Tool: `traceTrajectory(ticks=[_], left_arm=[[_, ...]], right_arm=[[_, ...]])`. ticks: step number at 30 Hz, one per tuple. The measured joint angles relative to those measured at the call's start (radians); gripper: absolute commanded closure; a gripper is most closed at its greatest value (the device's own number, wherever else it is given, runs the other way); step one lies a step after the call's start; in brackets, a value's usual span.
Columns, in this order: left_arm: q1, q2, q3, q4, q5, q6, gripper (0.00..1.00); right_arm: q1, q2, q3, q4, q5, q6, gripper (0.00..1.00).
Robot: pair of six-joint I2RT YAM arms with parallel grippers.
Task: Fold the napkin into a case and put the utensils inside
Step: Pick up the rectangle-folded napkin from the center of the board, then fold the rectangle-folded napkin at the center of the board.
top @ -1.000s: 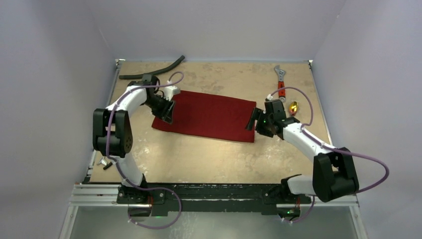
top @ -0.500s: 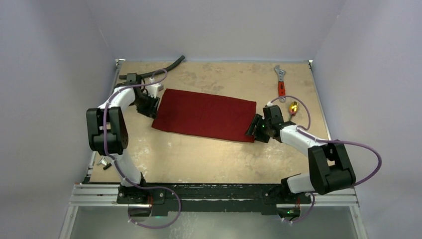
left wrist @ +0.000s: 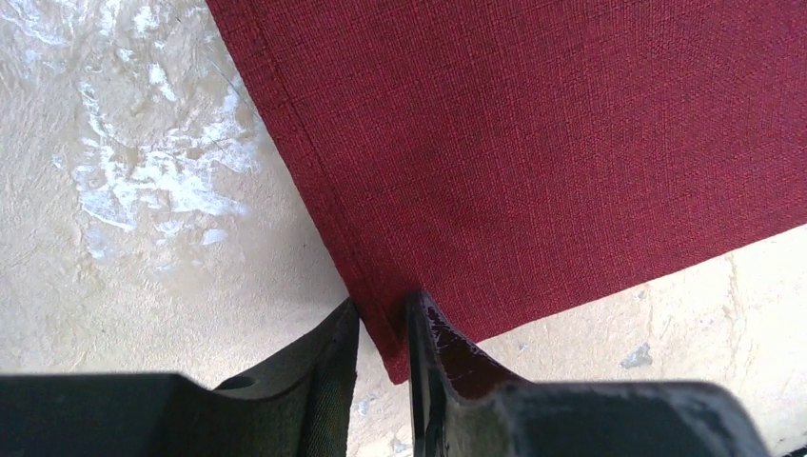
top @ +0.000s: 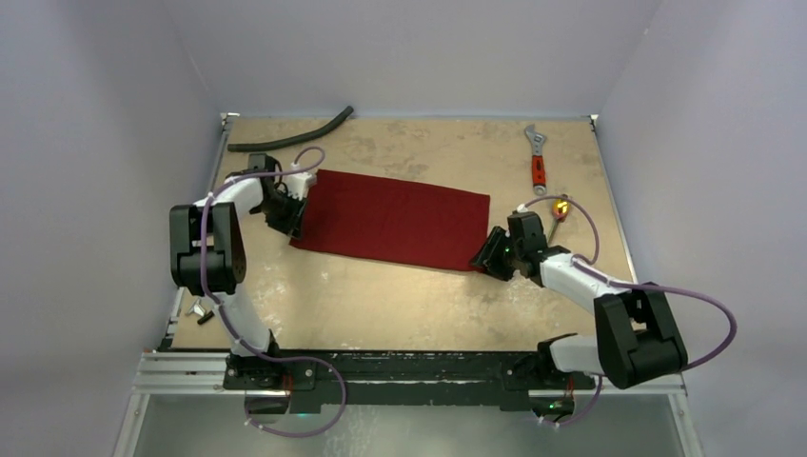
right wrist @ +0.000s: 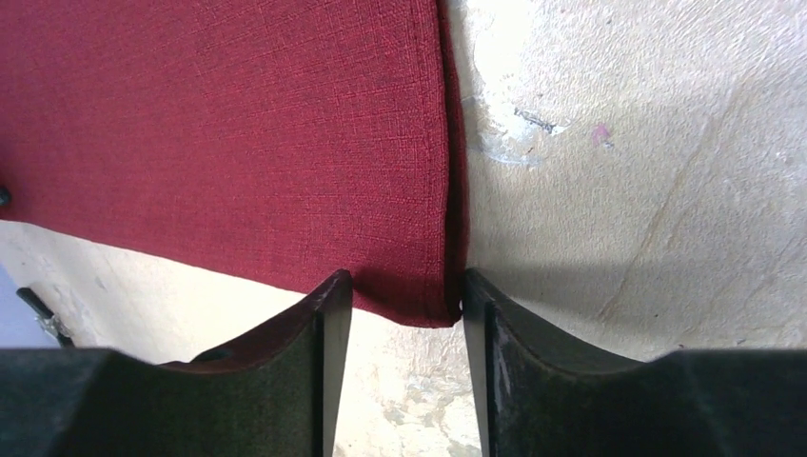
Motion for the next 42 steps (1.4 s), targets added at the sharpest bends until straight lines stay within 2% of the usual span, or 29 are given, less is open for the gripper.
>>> traceTrajectory(ticks=[2, 6, 8, 13, 16, 20, 24, 27, 30, 35, 42], left_arm=[[0.000, -0.009, -0.014, 0.020, -0.013, -0.001, 0.78], [-0.001, -0.024, -0.037, 0.049, -0.028, -0.002, 0.79], [-0.008, -0.029, -0.045, 0.060, -0.035, -0.002, 0.79], [-0.046, -0.040, -0.058, 0.077, -0.037, -0.010, 0.82], [-0.082, -0.029, -0.045, 0.048, 0.026, -0.017, 0.82], [-0.124, 0.000, -0.020, -0.040, 0.152, -0.016, 0.74], [-0.135, 0.006, -0.016, -0.148, 0.232, 0.003, 0.60], [-0.114, 0.006, 0.016, -0.215, 0.257, 0.013, 0.58], [-0.046, 0.006, 0.091, -0.267, 0.264, 0.032, 0.57], [0.056, -0.001, 0.139, -0.206, 0.209, 0.031, 0.57], [0.045, -0.009, 0.000, -0.077, 0.200, -0.002, 0.59]], right_arm=[[0.000, 0.006, 0.000, 0.006, -0.006, 0.018, 0.60], [0.000, 0.033, 0.008, 0.006, -0.005, 0.048, 0.90], [0.000, 0.051, 0.016, 0.003, 0.007, 0.058, 1.00], [0.004, 0.039, 0.027, -0.017, 0.065, 0.080, 1.00], [0.002, 0.020, 0.056, -0.070, 0.130, 0.074, 1.00], [-0.009, 0.006, 0.119, -0.139, 0.219, 0.051, 1.00], [-0.014, 0.009, 0.193, -0.190, 0.291, 0.014, 1.00], [-0.014, 0.034, 0.260, -0.212, 0.325, -0.031, 1.00], [0.001, 0.067, 0.320, -0.217, 0.333, -0.075, 1.00], [0.131, 0.143, 0.449, -0.254, 0.367, -0.121, 1.00], [0.343, 0.276, 0.622, -0.285, 0.379, -0.156, 1.00]])
